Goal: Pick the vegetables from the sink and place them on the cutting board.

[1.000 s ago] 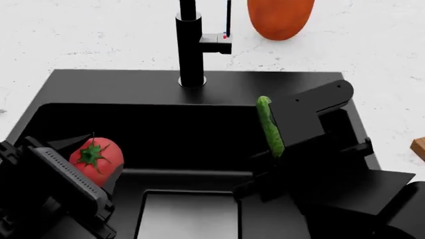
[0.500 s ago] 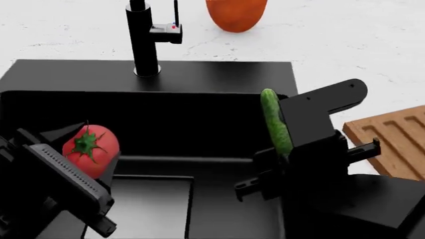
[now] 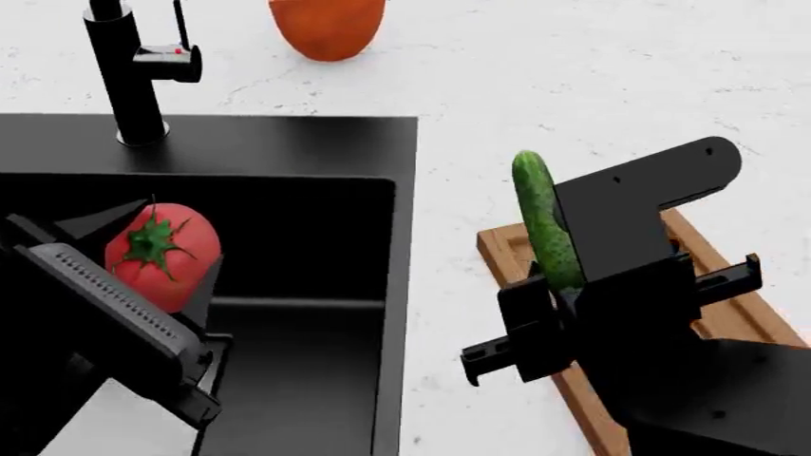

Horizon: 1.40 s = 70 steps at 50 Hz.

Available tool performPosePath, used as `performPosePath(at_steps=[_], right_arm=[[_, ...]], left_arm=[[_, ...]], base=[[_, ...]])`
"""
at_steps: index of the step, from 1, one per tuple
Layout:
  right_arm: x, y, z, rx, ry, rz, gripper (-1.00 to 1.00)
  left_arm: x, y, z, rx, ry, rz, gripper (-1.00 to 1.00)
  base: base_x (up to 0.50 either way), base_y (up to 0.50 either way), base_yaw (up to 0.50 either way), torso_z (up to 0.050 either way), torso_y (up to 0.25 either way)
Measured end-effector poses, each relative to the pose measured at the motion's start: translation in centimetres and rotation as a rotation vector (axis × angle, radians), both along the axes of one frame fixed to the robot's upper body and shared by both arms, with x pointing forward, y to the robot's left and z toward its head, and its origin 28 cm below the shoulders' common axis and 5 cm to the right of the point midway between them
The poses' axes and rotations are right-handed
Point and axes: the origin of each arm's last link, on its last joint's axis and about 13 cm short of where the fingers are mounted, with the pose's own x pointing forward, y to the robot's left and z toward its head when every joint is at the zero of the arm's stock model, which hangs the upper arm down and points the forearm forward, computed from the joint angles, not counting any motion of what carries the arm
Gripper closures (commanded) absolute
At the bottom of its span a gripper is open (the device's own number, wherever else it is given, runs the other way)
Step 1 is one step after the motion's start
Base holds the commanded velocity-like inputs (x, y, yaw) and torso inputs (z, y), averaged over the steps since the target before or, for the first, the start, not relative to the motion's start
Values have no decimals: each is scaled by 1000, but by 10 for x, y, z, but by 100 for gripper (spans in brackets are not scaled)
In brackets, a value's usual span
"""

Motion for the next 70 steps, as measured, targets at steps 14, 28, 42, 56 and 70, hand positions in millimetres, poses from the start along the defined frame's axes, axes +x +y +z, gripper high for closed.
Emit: performPosePath(at_steps=[14, 28, 42, 56, 70], right_arm=[[-16, -9, 5, 5, -36, -8, 100], [-21, -19, 1, 17, -49, -24, 100], [-16, -18, 0, 32, -62, -22, 100], [-16, -10, 8, 34, -67, -14, 100], [-14, -6, 14, 40, -71, -11, 100]], left_arm=[[-1, -2, 17, -36, -1, -11, 100], [1, -10, 26, -49, -12, -43, 100], [5, -17, 33, -52, -14, -85, 100], [20, -23, 49, -47, 13, -116, 100], [51, -26, 48, -42, 142, -148, 100]], base=[[36, -500, 0, 0, 0], [43, -500, 0, 0, 1], [41, -283, 0, 0, 0], [0, 0, 0, 0, 1], [0, 0, 0, 0, 1]])
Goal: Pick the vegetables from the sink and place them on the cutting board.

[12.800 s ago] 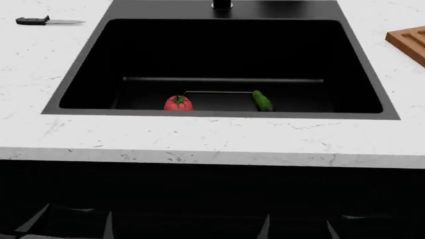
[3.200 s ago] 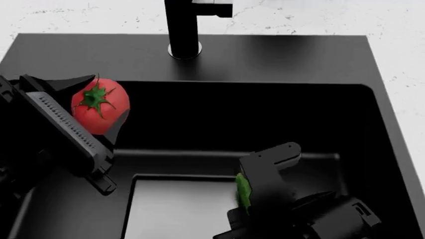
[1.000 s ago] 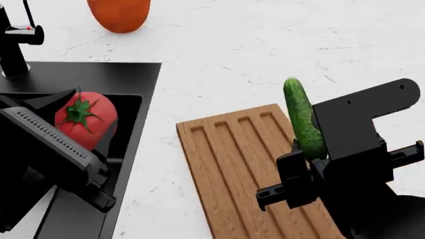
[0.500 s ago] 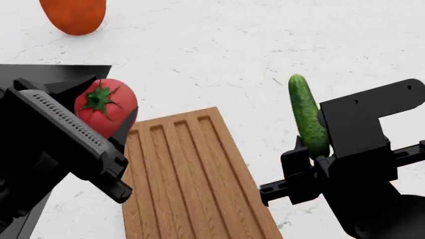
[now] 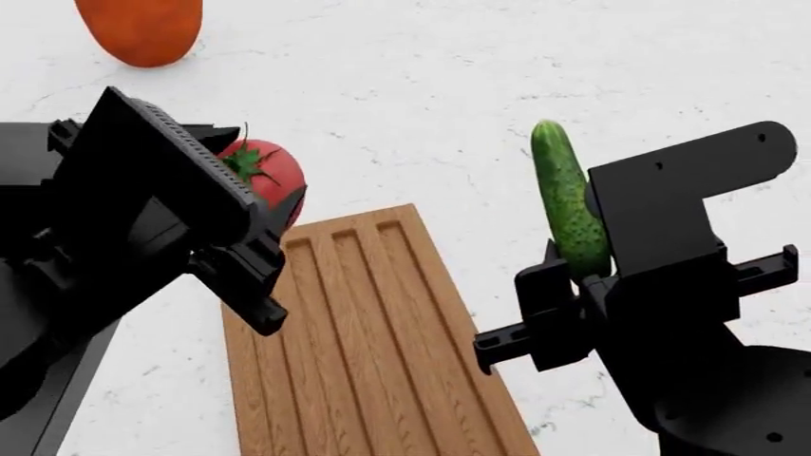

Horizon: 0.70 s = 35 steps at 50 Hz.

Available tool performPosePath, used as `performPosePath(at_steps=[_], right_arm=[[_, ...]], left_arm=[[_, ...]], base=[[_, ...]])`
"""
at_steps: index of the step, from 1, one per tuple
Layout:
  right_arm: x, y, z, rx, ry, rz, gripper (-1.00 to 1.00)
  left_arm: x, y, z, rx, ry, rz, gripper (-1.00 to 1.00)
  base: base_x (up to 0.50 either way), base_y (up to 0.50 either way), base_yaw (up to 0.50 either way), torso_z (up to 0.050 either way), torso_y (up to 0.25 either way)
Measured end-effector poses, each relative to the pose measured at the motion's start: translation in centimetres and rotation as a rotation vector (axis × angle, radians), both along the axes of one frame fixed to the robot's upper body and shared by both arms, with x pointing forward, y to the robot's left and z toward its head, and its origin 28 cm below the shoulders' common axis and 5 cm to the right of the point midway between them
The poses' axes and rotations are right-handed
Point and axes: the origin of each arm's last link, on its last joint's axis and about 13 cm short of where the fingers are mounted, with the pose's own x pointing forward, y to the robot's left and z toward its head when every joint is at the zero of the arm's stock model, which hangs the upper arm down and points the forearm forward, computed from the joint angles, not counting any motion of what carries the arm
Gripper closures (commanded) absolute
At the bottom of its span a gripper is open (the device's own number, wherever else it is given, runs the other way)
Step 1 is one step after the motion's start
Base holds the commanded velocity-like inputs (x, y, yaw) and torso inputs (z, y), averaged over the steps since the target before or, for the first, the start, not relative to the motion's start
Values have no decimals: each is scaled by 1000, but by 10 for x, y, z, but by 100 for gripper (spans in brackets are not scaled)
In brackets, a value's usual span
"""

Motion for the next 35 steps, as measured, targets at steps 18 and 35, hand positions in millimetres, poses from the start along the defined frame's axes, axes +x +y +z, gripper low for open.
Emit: performPosePath(at_steps=[18, 35], right_arm=[[0, 2, 2, 2, 5, 0, 100], [2, 4, 1, 5, 14, 4, 100]], left_arm=[[26, -2, -18, -1, 124, 2, 100], [33, -2, -35, 8, 200, 13, 100]], base=[[0, 0, 0, 0, 1], [0, 0, 0, 0, 0]])
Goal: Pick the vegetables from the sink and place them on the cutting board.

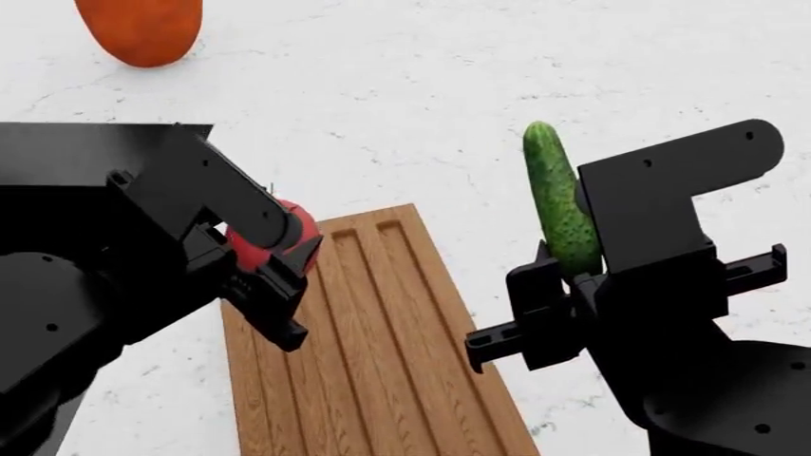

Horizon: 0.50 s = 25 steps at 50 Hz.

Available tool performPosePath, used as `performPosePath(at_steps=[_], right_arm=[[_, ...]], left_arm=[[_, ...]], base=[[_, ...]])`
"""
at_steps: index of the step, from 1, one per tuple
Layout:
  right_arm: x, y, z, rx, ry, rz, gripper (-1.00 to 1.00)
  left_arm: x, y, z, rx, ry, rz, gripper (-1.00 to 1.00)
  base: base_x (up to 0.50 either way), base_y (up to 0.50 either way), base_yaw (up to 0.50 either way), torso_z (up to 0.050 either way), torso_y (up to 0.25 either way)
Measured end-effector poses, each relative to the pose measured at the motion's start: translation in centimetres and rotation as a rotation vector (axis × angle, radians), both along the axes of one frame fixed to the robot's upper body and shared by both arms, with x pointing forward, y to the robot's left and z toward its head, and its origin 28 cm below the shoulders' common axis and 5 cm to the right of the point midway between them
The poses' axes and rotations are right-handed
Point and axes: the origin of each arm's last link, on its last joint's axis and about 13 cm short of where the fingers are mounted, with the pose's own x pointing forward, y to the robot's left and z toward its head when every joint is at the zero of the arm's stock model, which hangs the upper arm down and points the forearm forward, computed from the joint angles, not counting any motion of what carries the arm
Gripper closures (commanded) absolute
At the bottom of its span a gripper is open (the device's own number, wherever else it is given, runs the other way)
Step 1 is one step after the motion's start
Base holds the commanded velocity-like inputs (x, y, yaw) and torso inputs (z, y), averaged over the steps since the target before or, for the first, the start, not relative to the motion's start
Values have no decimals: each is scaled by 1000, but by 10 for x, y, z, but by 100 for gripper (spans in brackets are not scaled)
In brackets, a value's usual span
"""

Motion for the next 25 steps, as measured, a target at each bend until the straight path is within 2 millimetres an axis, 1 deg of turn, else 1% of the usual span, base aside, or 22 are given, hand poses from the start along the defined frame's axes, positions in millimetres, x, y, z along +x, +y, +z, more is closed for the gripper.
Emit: performPosePath(at_steps=[25], right_arm=[[1, 1, -5, 10, 12, 0, 100]], left_arm=[[-1, -1, -20, 32, 73, 2, 100]], base=[[0, 0, 0, 1, 1]])
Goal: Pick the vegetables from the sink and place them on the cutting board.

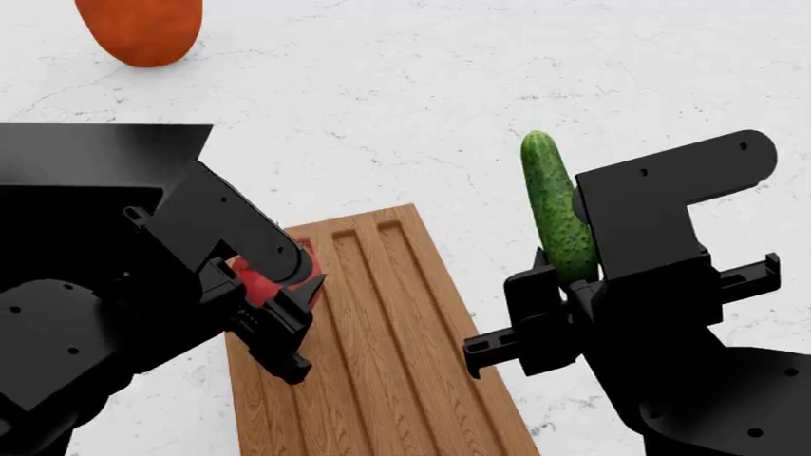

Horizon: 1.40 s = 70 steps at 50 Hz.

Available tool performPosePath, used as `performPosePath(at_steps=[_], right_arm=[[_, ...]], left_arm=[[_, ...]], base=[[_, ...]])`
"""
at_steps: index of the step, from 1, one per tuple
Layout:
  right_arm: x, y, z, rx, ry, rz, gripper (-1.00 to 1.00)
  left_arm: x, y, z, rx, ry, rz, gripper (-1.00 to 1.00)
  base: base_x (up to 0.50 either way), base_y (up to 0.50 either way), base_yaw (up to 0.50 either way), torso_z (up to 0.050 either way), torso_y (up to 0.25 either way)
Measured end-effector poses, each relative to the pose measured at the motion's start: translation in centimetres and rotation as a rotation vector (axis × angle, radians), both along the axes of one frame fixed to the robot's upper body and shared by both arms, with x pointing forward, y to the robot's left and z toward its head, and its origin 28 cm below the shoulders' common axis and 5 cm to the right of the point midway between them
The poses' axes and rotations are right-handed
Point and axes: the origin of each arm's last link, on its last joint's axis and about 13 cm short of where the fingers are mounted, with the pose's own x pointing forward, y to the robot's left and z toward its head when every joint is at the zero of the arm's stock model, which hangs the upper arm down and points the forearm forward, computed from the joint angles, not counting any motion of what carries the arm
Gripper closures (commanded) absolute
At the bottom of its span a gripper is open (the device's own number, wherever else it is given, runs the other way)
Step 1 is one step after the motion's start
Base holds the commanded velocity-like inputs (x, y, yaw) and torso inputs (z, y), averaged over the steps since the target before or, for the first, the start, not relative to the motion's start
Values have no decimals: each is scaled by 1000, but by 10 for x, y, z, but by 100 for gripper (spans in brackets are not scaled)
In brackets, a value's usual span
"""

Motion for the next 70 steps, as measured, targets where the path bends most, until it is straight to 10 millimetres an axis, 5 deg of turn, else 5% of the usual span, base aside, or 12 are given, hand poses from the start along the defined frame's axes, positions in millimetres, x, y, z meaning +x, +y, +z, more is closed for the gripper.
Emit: performPosePath(at_steps=[20, 21, 37, 55, 70], right_arm=[[0, 0, -3, 5, 8, 0, 100], [0, 0, -3, 5, 8, 0, 100], [-1, 1, -5, 6, 14, 3, 100], [1, 5, -3, -16, 103, 3, 100], [24, 24, 21, -36, 281, 97, 100]], left_arm=[[-1, 0, -3, 9, 4, 1, 100], [-1, 0, -3, 10, 3, 0, -100], [-5, 0, -3, 8, -1, -6, -100], [-17, 2, 34, -54, -146, -6, -100], [-26, 10, 52, -139, -290, 40, -100]], base=[[0, 0, 0, 0, 0], [0, 0, 0, 0, 0], [0, 0, 0, 0, 0], [0, 0, 0, 0, 0], [0, 0, 0, 0, 0]])
